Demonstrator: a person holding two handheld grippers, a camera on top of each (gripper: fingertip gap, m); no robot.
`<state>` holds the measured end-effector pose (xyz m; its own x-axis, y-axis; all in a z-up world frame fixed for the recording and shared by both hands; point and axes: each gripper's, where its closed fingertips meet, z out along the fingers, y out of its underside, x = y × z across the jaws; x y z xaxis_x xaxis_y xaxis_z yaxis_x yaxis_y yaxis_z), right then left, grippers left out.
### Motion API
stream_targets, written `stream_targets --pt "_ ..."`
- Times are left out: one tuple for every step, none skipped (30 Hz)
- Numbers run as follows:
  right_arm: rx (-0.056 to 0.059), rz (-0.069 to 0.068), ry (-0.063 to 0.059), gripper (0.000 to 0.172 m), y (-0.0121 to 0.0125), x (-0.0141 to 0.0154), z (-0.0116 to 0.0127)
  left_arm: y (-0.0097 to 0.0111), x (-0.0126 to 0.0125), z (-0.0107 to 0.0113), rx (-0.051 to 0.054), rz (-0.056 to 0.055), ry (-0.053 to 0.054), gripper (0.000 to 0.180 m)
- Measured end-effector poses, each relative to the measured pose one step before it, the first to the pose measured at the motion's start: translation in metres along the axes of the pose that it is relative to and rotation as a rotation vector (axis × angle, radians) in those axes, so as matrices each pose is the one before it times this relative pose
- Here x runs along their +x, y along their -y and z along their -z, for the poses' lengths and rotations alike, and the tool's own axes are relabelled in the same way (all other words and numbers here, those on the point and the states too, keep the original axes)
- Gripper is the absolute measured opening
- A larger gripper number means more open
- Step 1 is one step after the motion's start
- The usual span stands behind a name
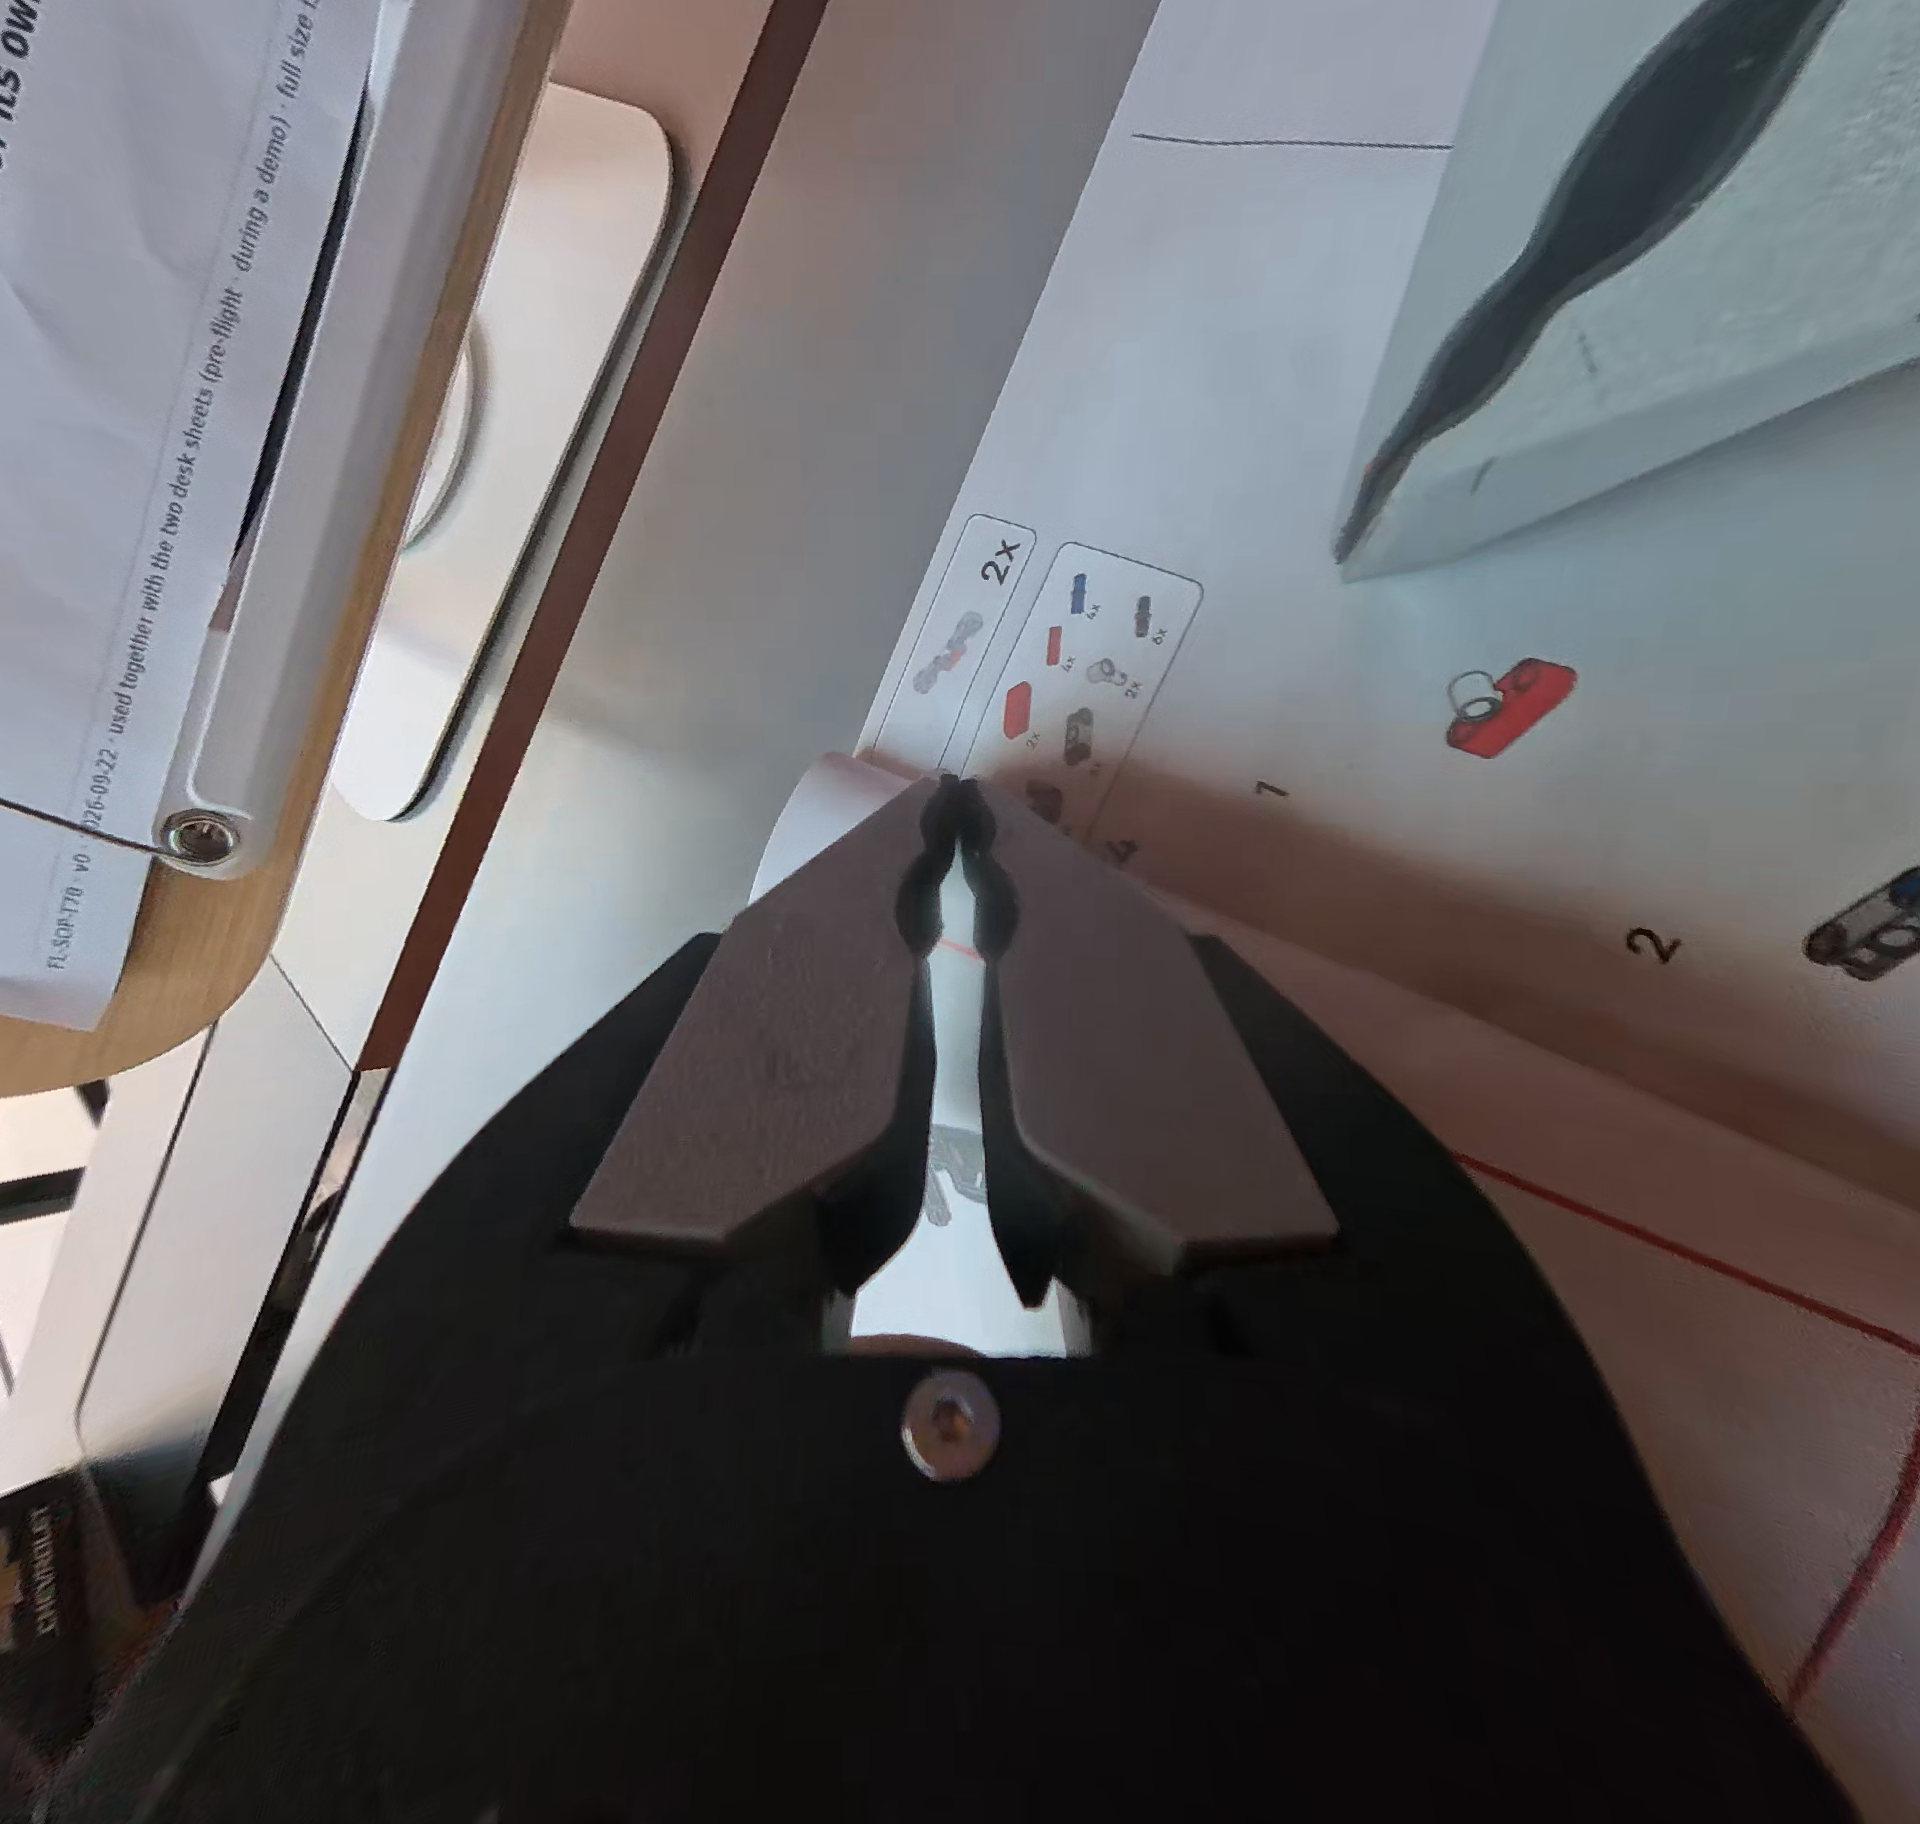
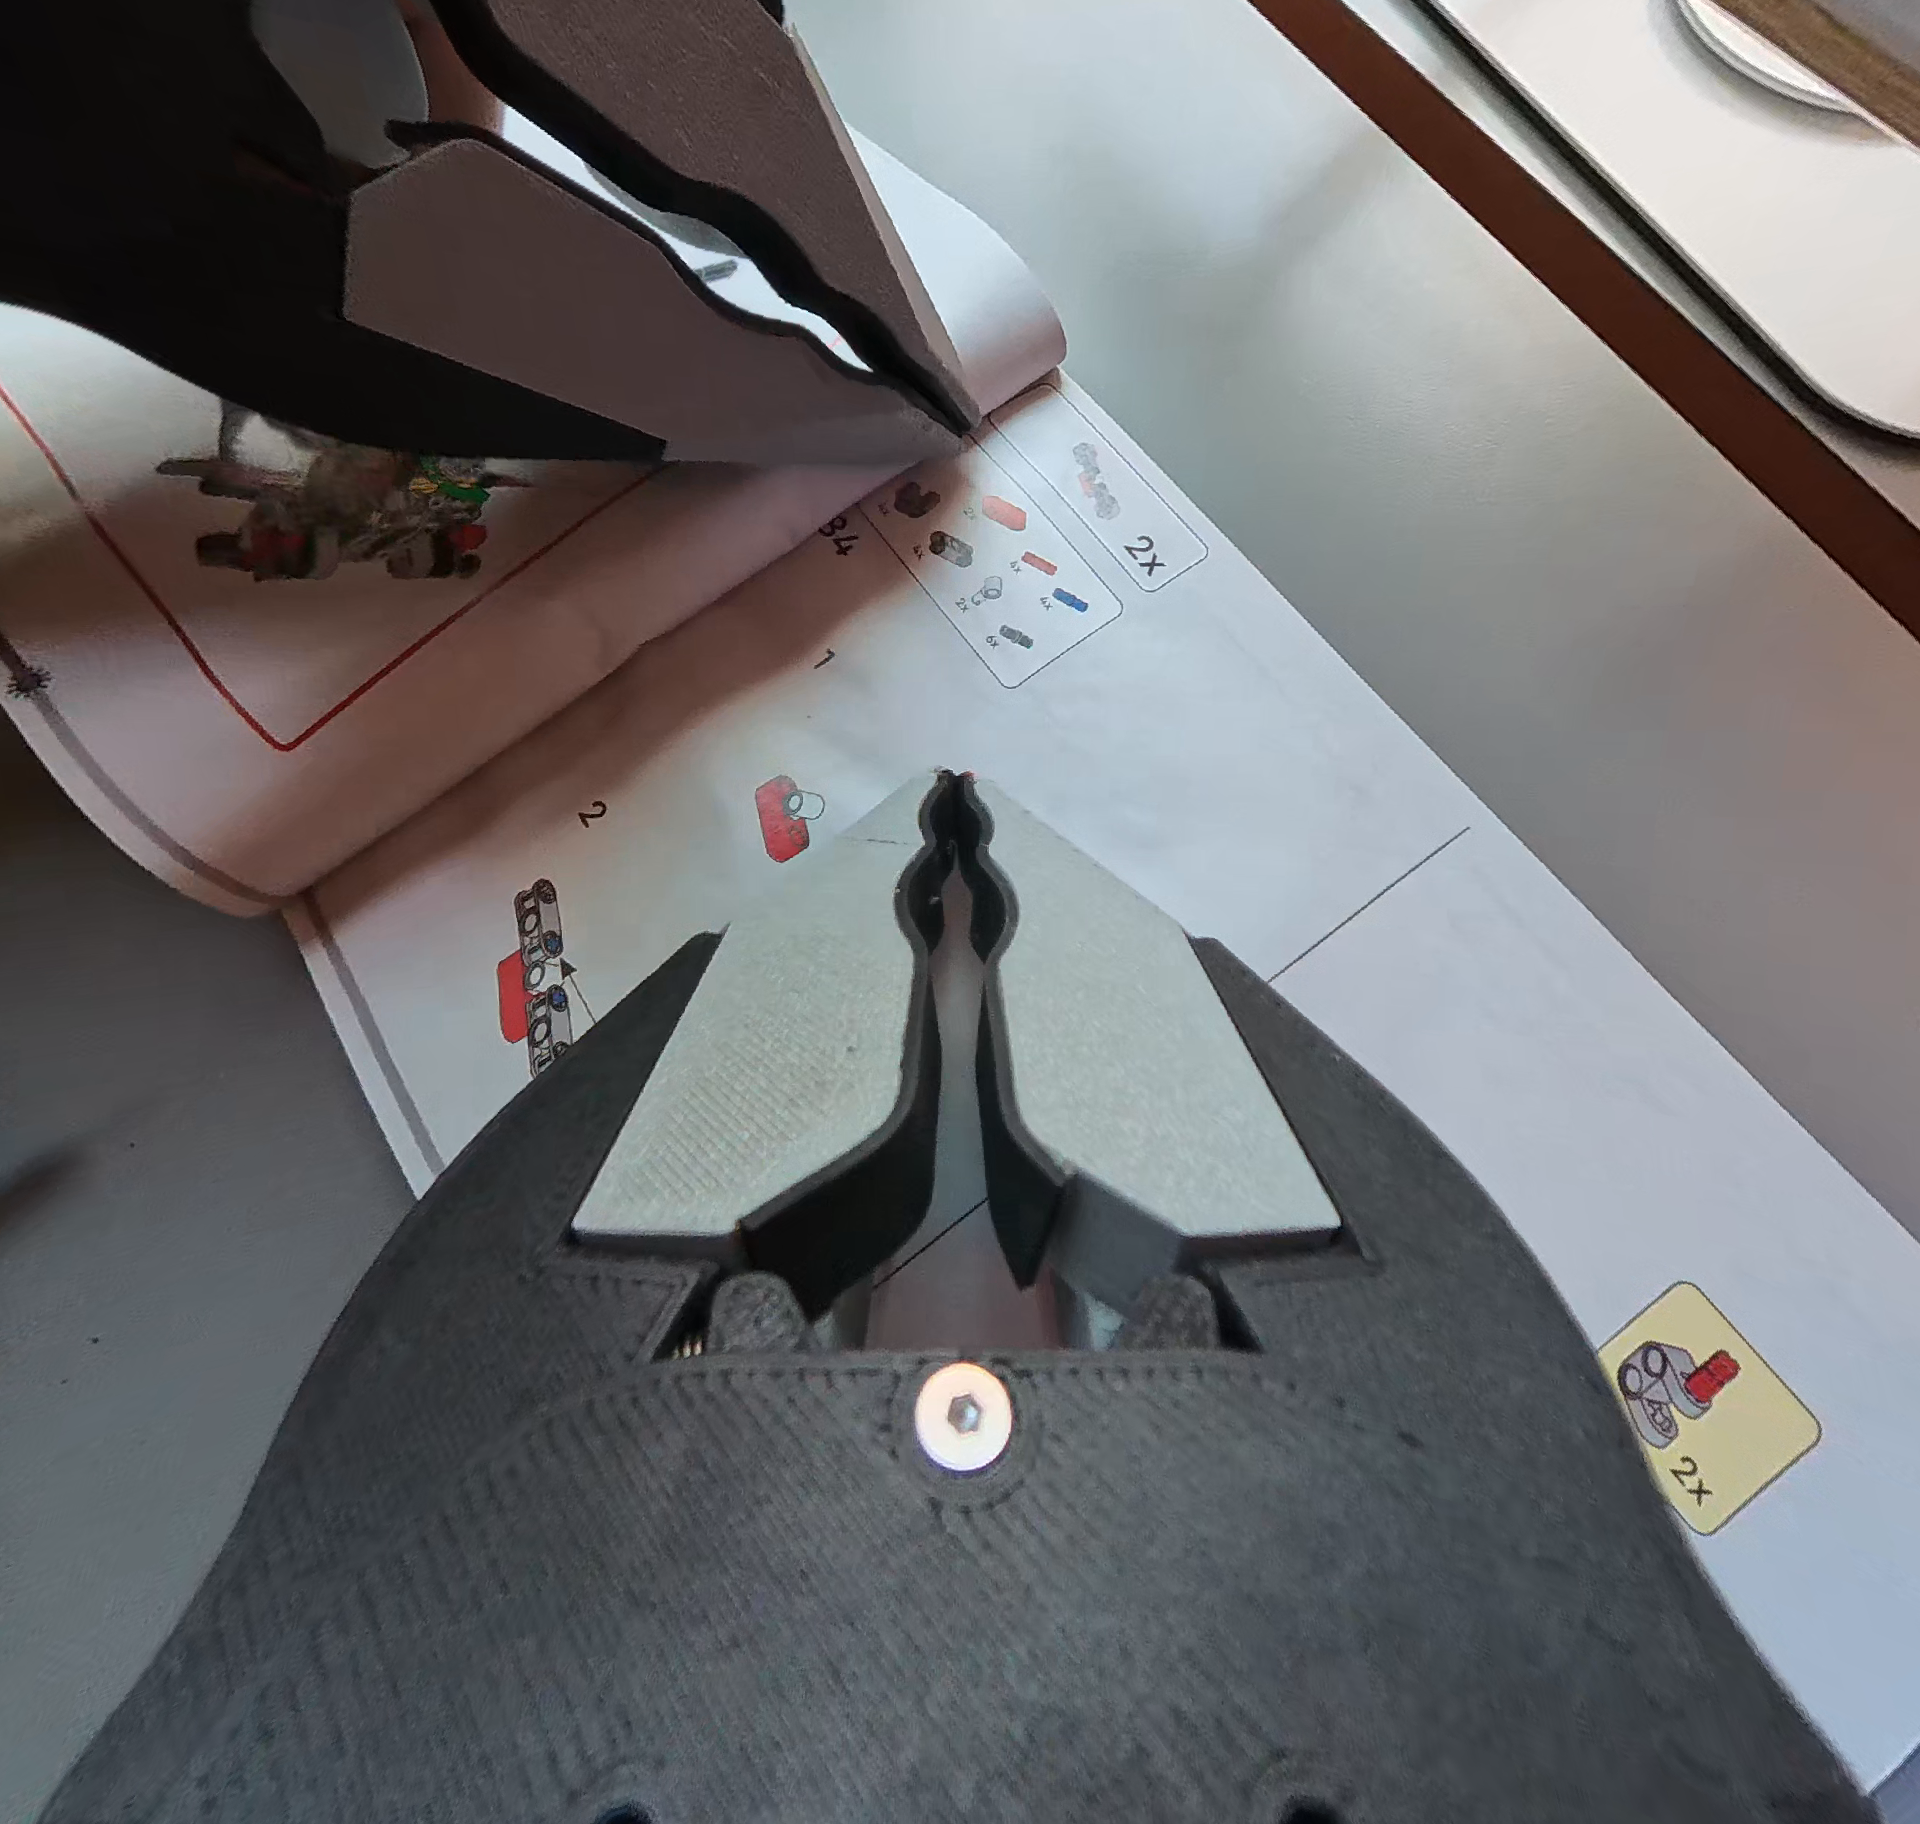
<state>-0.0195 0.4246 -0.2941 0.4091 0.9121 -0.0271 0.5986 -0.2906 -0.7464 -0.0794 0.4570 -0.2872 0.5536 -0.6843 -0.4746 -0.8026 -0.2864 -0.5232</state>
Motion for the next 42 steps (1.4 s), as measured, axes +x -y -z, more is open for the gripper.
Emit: stream_targets --pt "0.0003 -0.0024 -0.0009 0.000 0.00004 0.00040 0.00000 -0.00032 0.00029 0.00053 0.0014 0.0012 -0.0125 0.000" --pt "0.0002 -0.0022 -0.0006 0.000 0.00008 0.00034 -0.00006 -0.00009 0.00005 0.00110 -0.0042 -0.0046 -0.0068 0.000" --pt "0.0001 -0.0018 -0.0004 0.000 0.00001 0.00015 0.00000 0.00051 0.00010 0.00188 -0.0049 -0.0102 0.0006 0.000" --pt "0.0001 -0.0011 -0.0002 0.000 0.00002 0.00017 0.00000 0.00046 0.00040 0.00261 -0.0050 -0.0217 0.0060 0.000" --pt "0.0001 -0.0004 0.0002 0.000 -0.00002 0.00007 0.00003 -0.00020 0.00048 0.00302 -0.0059 -0.0255 0.0096 0.000" --pt "0.0000 -0.0004 0.0000 0.000 0.00008 -0.00003 0.00006 -0.00070 0.00168 0.00301 -0.0062 -0.0216 0.0029 0.000" --pt "0.0000 -0.0005 0.0001 0.000 0.00003 0.00004 -0.00003 -0.00051 0.00242 0.00307 -0.0051 -0.0093 -0.0033 0.000" --pt "0.0001 -0.0005 0.0004 0.000 -0.00002 0.00005 0.00004 -0.00057 0.00330 0.00341 -0.0071 -0.0016 -0.0136 0.000" --pt "0.0000 0.0001 0.0000 0.000 0.00000 0.00001 0.00000 -0.00040 0.00373 0.00383 -0.0078 0.0015 -0.0204 0.000" --pt "0.0000 0.0006 -0.0006 0.000 0.00002 -0.00001 -0.00004 -0.00033 0.00275 0.00407 -0.0071 0.0020 -0.0165 0.000" --pt "0.0000 0.0008 -0.0008 0.000 0.00002 -0.00002 0.00012 -0.00035 0.00279 0.00405 -0.0065 -0.0002 -0.0178 0.000" --pt "0.0000 0.0008 -0.0010 0.000 0.00000 -0.00003 -0.00001 -0.00011 0.00466 0.00385 -0.0050 0.0000 -0.0270 0.000" --pt "0.0000 0.0009 -0.0009 0.000 0.00003 0.00005 -0.00004 0.00108 0.00560 0.00319 0.0013 0.0038 -0.0283 0.000" --pt "0.0000 0.0004 -0.0003 0.000 -0.00003 -0.00002 0.00003 0.00285 0.00467 0.00247 0.0129 0.0047 -0.0173 0.000" --pt "0.0000 -0.0005 0.0004 0.000 0.00003 0.00000 -0.00003 0.00215 0.00547 0.00097 0.0063 0.0063 -0.0208 0.000" --pt "0.0000 -0.0008 0.0007 0.000 -0.00003 -0.00002 0.00004 -0.00088 0.00495 -0.00112 -0.0120 0.0026 -0.0184 0.000" --pt "-0.0001 -0.0006 0.0005 0.000 0.00002 -0.00002 -0.00003 -0.00271 0.00201 -0.00225 -0.0194 -0.0119 -0.0005 0.000" --pt "0.0000 -0.0001 0.0001 0.000 0.00008 -0.00002 0.00007 -0.00188 0.00043 -0.00150 -0.0084 -0.0170 0.0048 0.000" --pt "0.0000 0.0007 -0.0006 0.000 -0.00003 0.00005 0.00003 -0.00084 -0.00004 -0.00015 -0.0013 0.0000 -0.0011 0.000" --pt "0.0000 0.0006 -0.0007 0.000 0.00003 0.00001 -0.00004 -0.00121 -0.00023 0.00021 -0.0038 0.0111 -0.0064 0.000" --pt "0.0000 -0.0009 0.0002 0.000 -0.00003 0.00005 0.00004 -0.00068 -0.00001 0.00007 0.0047 0.0122 -0.0059 0.000" --pt "0.0000 -0.0020 0.0013 0.000 -0.00003 0.00003 0.00005 -0.00051 0.00003 -0.00014 0.0069 0.0086 -0.0046 0.000" --pt "0.0000 -0.0024 0.0019 0.000 0.00008 0.00000 0.00008 -0.00058 -0.00005 -0.00020 0.0053 0.0080 -0.0023 0.000" --pt "0.0000 -0.0027 0.0019 0.000 0.00004 0.00008 -0.00001 -0.00033 -0.00014 0.00014 0.0050 0.0062 0.0011 0.000" --pt "0.0000 -0.0024 0.0014 0.000 -0.00002 -0.00001 0.00005 -0.00025 -0.00002 0.00003 0.0052 0.0019 0.0030 0.000" --pt "0.0001 -0.0018 0.0009 0.000 -0.00002 0.00010 0.00005 -0.00014 -0.00009 0.00011 0.0069 0.0048 0.0028 0.000" --pt "0.0001 -0.0021 0.0008 0.000 0.00001 0.00018 0.00002 0.00005 -0.00022 0.00014 0.0097 0.0067 0.0022 0.000" --pt "0.0001 -0.0026 0.0011 0.000 0.00002 0.00011 0.00002 0.00012 -0.00017 0.00026 0.0121 0.0075 0.0020 0.000" --pt "0.0001 -0.0024 0.0010 0.000 -0.00001 0.00005 0.00005 0.00025 -0.00021 0.00040 0.0143 0.0138 0.0017 0.000" --pt "0.0001 -0.0015 0.0007 0.000 -0.00001 0.00015 0.00004 0.00019 -0.00025 0.00044 0.0179 0.0175 0.0017 0.000" --pt "0.0001 -0.0007 0.0005 0.000 0.00006 0.00001 0.00010 -0.00014 -0.00040 0.00055 0.0208 0.0154 0.0016 0.000" --pt "0.0001 -0.0002 0.0002 0.000 0.00002 -0.00004 -0.00001 -0.00051 -0.00036 0.00077 0.0193 0.0100 0.0010 0.000" --pt "0.0001 0.0001 -0.0001 0.000 -0.00002 -0.00007 0.00002 -0.00056 -0.00034 0.00081 0.0139 0.0104 0.0001 0.000" --pt "0.0000 0.0001 -0.0001 0.000 0.00000 0.00002 0.00000 -0.00043 -0.00017 0.00078 0.0086 0.0115 -0.0018 0.000" --pt "0.0001 -0.0005 0.0005 0.000 0.00004 -0.00002 -0.00003 -0.00041 -0.00029 0.00065 0.0045 0.0081 -0.0026 0.000" --pt "0.0001 -0.0015 0.0010 0.000 -0.00004 0.00002 0.00008 -0.00031 -0.00043 0.00068 0.0018 0.0047 -0.0021 0.000" --pt "0.0001 -0.0019 0.0007 0.000 0.00013 0.00008 0.00004 -0.00066 -0.00041 0.00074 0.0000 0.0021 -0.0017 0.000" --pt "0.0000 -0.0007 -0.0002 0.000 -0.00002 0.00010 0.00004 -0.00106 -0.00040 0.00041 -0.0002 0.0001 -0.0021 0.000" --pt "0.0000 0.0005 -0.0005 0.000 -0.00004 0.00002 0.00003 -0.00161 -0.00005 -0.00032 -0.0012 0.0063 -0.0051 0.000" --pt "0.0000 0.0003 -0.0002 0.000 0.00000 0.00005 0.00000 -0.00062 0.00015 -0.00036 0.0041 0.0185 -0.0087 0.000" --pt "0.0001 -0.0001 0.0001 0.000 0.00001 -0.00003 0.00000 -0.00050 0.00009 -0.00026 0.0041 0.0220 -0.0095 0.000" --pt "0.0000 -0.0001 0.0000 0.000 0.00001 -0.00001 0.00000 -0.00031 -0.00013 0.00006 0.0062 0.0214 -0.0075 0.000"
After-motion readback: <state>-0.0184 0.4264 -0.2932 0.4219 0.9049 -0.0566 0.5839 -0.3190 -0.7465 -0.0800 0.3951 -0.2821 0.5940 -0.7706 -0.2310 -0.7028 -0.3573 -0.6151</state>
